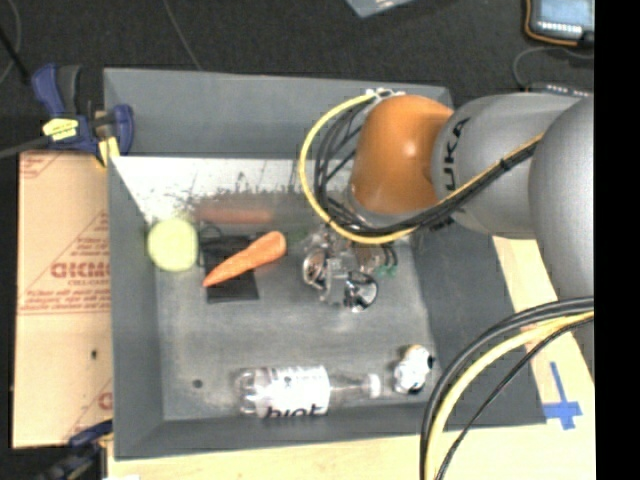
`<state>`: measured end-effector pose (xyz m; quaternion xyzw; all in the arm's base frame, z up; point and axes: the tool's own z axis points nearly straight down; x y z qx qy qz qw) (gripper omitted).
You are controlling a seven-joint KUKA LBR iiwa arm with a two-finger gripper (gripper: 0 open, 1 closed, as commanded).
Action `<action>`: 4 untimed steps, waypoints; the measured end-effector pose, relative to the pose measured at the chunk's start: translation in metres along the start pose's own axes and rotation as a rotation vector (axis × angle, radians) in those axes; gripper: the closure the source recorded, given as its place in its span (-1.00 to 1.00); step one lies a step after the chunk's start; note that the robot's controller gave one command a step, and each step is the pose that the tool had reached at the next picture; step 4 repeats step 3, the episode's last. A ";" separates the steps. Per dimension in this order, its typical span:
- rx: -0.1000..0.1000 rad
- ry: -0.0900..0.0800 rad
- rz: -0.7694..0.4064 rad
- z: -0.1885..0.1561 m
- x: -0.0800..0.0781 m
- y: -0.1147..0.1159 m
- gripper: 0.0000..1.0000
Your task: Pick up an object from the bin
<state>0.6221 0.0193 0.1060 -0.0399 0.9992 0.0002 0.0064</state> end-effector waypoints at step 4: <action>0.000 -0.003 0.001 -0.015 -0.001 0.000 1.00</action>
Offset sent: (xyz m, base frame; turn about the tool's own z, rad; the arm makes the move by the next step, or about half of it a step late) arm 0.0000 0.0000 0.0057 0.0000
